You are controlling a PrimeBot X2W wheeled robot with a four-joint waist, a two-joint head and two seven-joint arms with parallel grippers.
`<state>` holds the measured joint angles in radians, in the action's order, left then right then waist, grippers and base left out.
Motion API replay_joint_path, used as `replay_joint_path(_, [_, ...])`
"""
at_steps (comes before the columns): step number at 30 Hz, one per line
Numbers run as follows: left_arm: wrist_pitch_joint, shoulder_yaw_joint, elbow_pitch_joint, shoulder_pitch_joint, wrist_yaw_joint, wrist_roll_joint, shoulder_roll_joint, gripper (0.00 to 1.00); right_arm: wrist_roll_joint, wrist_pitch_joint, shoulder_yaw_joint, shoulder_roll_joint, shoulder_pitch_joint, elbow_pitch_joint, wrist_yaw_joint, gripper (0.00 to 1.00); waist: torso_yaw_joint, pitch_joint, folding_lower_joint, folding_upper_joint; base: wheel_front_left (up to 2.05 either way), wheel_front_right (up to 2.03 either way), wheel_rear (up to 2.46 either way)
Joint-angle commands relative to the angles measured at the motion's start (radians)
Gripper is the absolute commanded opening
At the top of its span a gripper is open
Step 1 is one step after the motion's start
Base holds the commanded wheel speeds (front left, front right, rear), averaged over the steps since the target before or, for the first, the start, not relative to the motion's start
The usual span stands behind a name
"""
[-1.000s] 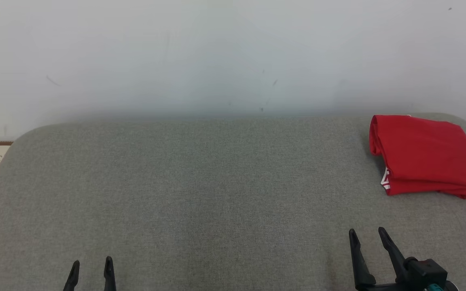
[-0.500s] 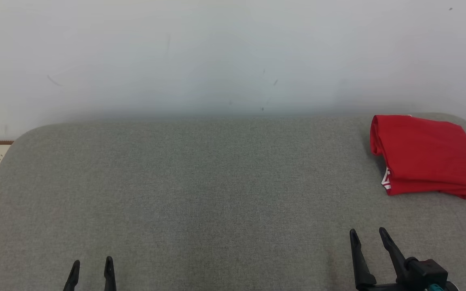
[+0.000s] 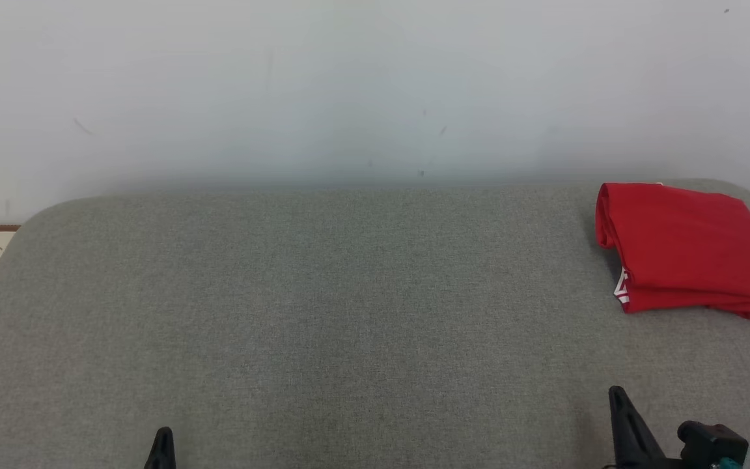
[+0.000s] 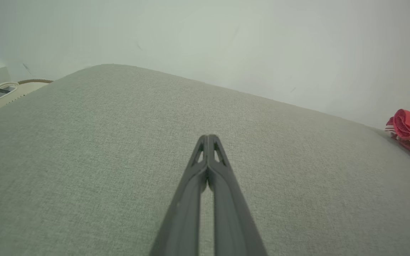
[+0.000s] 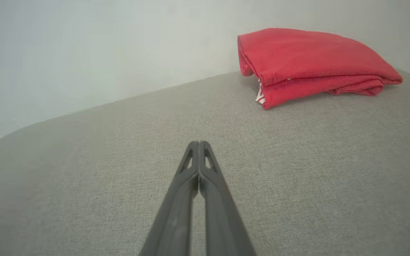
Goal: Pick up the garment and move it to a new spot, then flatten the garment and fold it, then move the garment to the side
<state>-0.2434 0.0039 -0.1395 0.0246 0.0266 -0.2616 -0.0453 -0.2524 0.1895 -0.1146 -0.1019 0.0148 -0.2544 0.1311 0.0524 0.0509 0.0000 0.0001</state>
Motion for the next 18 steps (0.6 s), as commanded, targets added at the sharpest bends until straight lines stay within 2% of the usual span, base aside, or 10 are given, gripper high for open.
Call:
replay_joint_path(1, [-0.006, -0.017, -0.002, -0.045, -0.01, -0.06, -0.003, 0.0, -0.049, -0.02, 0.029, -0.006, 0.04, 0.002, 0.0, 0.0, -0.001, -0.001, 0.0, -0.0001, 0.0, 0.0, 0.0])
replay_joint_path(18, [-0.015, -0.115, -0.094, -0.152, -0.042, -0.387, -0.004, 0.0, -0.311, -0.151, 0.169, -0.021, 0.118, -0.065, 0.0, 0.0, -0.008, -0.011, 0.0, -0.0001, 0.0, 0.0, 0.0])
